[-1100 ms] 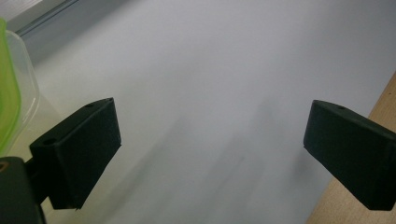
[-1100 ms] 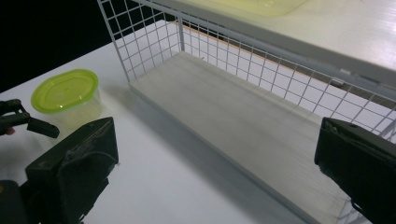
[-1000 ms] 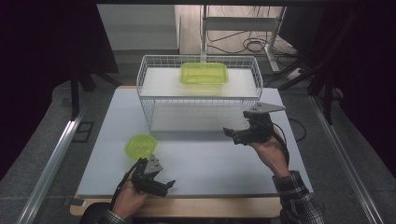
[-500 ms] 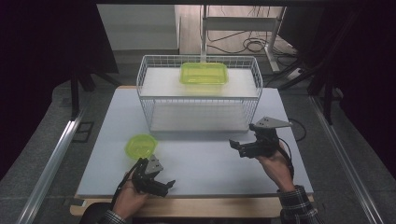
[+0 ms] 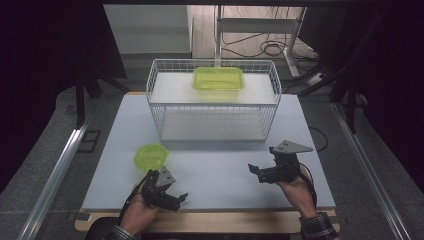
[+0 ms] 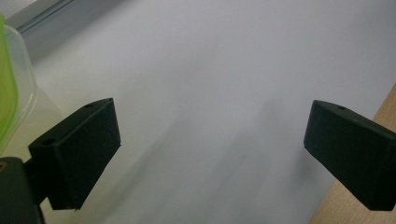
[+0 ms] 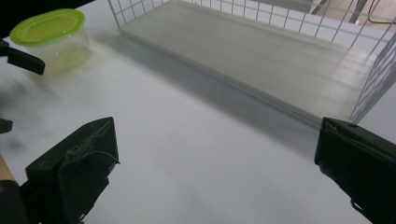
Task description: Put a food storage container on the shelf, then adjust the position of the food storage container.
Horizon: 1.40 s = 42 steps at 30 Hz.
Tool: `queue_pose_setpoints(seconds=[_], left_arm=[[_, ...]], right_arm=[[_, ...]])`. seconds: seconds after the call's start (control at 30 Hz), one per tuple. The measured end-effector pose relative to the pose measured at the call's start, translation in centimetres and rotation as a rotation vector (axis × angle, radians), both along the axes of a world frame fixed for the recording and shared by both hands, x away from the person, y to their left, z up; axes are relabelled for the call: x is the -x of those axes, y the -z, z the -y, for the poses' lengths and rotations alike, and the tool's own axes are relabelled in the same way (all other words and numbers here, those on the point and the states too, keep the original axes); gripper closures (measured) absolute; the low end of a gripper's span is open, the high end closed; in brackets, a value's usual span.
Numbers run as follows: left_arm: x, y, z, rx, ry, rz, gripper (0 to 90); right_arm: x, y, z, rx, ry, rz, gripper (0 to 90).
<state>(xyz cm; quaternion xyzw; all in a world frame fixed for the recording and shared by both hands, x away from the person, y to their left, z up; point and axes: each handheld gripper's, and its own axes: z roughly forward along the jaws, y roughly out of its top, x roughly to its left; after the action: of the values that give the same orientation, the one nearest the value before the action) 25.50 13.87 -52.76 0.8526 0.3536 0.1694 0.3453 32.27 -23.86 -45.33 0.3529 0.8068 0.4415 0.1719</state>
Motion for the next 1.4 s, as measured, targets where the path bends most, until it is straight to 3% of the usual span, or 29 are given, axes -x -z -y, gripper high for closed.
queue_pose_setpoints(seconds=[0.3, 0.4, 0.57, 0.6, 0.67, 0.7, 0.73, 0.87, 0.9, 0.93, 1.0, 1.07, 1.2, 1.37, 1.4], left_arm=[[0.1, 0.1, 0.3, -0.021, 0.008, -0.019, 3.9], [0.2, 0.1, 0.5, -0.029, 0.017, -0.027, 4.0], [0.4, -0.7, 0.8, -0.001, 0.030, -0.030, 9.1], [0.4, -0.9, 0.7, 0.011, 0.037, -0.032, 16.0], [0.4, -1.4, 0.6, 0.022, 0.039, -0.028, 19.0], [0.3, -1.7, 0.6, 0.034, 0.040, -0.030, 30.2], [0.2, -2.5, 0.4, 0.077, 0.048, -0.028, 35.4], [0.0, -3.5, 0.2, 0.091, 0.044, -0.017, 53.1], [-0.2, -3.9, 0.0, 0.088, 0.044, -0.012, 53.1], [-0.5, -4.5, -0.4, 0.104, 0.041, -0.013, 63.6], [-0.7, -4.7, -0.6, 0.112, 0.035, -0.011, 72.0], [-1.1, -5.2, -1.2, 0.119, 0.029, -0.014, 75.9], [-2.4, -6.0, -2.6, 0.093, 0.006, -0.006, 88.7], [-4.1, -6.2, -4.8, 0.064, -0.078, 0.002, 89.9], [-4.8, -6.1, -6.0, 0.063, -0.122, 0.006, 89.9]], right_arm=[[0.9, 2.9, 0.0, 0.069, 0.005, -0.024, 0.0], [0.9, 3.2, 0.1, 0.075, 0.009, -0.034, 0.0], [0.8, 3.2, 0.3, 0.063, 0.008, -0.032, 0.0], [0.9, 3.2, 0.5, 0.063, 0.008, -0.032, 0.0], [0.9, 3.2, 0.5, 0.062, 0.011, -0.034, 0.0], [0.9, 3.3, 0.7, 0.063, 0.011, -0.036, 0.0], [0.9, 3.3, 0.7, 0.061, 0.013, -0.036, 0.0], [0.8, 3.3, 1.0, 0.058, 0.020, -0.036, 0.0], [0.8, 3.3, 1.0, 0.057, 0.021, -0.036, 0.0], [0.8, 3.4, 1.0, 0.060, 0.018, -0.043, 0.4], [0.8, 3.5, 1.0, 0.070, 0.011, -0.039, 0.8], [0.8, 3.5, 1.0, 0.071, 0.008, -0.040, 0.9], [0.8, 3.6, 0.9, 0.067, -0.003, -0.043, 1.1], [0.8, 3.7, 1.1, 0.070, -0.002, -0.028, 1.4], [0.7, 3.7, 1.1, 0.069, -0.001, -0.030, 1.5]])
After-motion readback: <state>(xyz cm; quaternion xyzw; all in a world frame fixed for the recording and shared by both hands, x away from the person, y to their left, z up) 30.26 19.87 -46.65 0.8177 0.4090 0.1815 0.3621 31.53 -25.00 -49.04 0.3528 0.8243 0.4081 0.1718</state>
